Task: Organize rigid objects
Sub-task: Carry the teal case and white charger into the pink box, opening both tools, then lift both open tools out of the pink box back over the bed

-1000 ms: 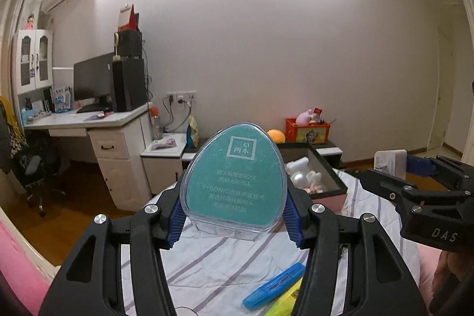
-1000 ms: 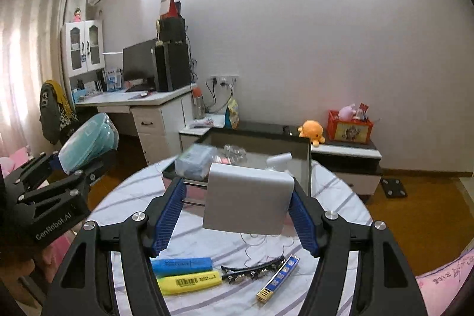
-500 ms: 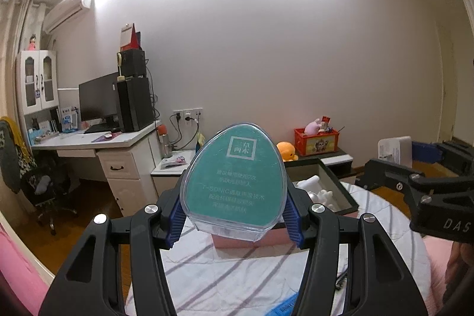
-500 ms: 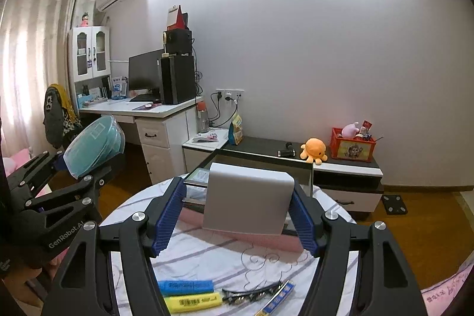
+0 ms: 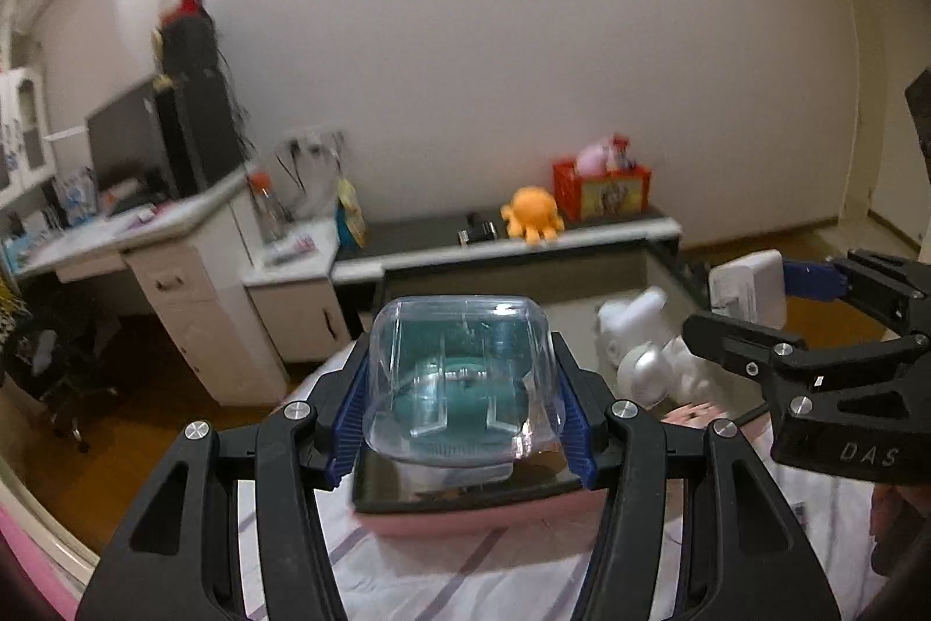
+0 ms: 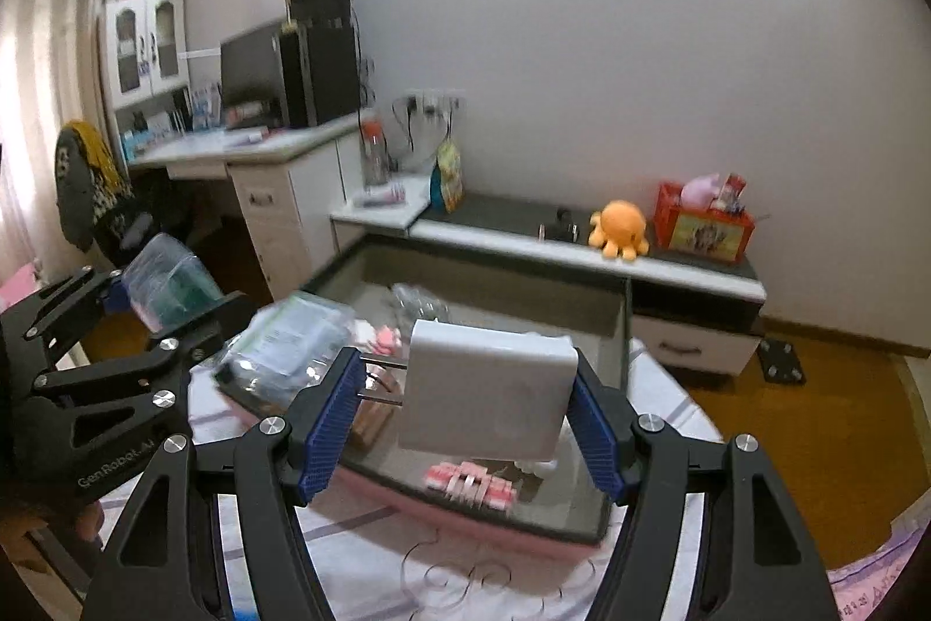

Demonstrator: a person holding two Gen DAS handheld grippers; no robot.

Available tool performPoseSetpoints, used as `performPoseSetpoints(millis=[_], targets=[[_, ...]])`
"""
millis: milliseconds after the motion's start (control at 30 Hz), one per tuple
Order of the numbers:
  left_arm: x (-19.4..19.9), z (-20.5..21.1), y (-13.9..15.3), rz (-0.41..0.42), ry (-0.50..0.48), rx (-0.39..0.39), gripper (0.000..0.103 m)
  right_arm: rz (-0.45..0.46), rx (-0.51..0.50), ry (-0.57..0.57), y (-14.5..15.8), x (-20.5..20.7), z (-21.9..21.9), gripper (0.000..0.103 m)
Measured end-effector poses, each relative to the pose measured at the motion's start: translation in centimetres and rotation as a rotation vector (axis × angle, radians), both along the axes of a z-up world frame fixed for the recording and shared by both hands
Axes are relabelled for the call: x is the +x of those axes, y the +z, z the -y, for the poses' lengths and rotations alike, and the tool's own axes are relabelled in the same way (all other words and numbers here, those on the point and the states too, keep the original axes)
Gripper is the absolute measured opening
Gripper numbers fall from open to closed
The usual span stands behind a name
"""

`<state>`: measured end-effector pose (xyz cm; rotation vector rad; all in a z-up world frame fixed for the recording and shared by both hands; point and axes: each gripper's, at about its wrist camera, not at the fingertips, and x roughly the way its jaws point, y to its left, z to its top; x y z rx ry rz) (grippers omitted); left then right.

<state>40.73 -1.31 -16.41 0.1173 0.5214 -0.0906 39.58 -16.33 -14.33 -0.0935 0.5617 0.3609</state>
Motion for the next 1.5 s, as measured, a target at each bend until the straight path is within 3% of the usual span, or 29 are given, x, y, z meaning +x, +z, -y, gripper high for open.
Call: performPoseSetpoints(millis=[100, 333, 433, 500, 533, 733, 867, 1133, 1333, 1500], targets=[[2.5, 0.2, -2.4, -0.072, 0.005, 0.010, 0.056, -0.068, -0.022, 0.016, -2.3, 2.6, -0.8, 0.069], [3.8, -0.8, -2.7, -0.071, 0.023, -0.009, 0.058, -0.130, -0.046, 0.038, -4.5, 4.4, -1.6, 0.069], [3.6, -1.6, -2.7, -0.078, 0.039, -0.032, 0.071, -0.137, -0.049, 0.042, -4.6, 4.9, -1.7, 0.070], [3.2, -2.5, -2.5, -0.061, 0.032, -0.095, 0.094, -0.142, -0.056, 0.046, -4.5, 5.1, -2.0, 0.074], [3.1, -2.7, -2.3, -0.051, 0.028, -0.113, 0.095, -0.136, -0.043, 0.057, -4.4, 4.9, -2.0, 0.081], [1.2, -3.8, -1.3, -0.044, 0.014, -0.166, 0.097, -0.114, -0.033, 0.053, -3.0, 4.2, -1.9, 0.082], [-1.5, -4.4, -0.3, -0.012, 0.025, -0.163, 0.103, -0.084, -0.024, 0.019, -1.2, 2.1, -0.9, 0.082], [-8.3, -5.2, 1.4, 0.048, 0.066, -0.138, 0.103, 0.027, 0.001, -0.019, 2.4, -4.5, 1.4, 0.086], [-14.3, -4.5, 3.6, 0.141, 0.079, -0.140, 0.103, 0.114, 0.050, -0.046, 4.4, -11.0, 2.5, 0.086], [-19.4, -2.9, 5.3, 0.234, 0.113, -0.088, 0.103, 0.207, 0.092, -0.074, 5.4, -17.0, 3.2, 0.087]])
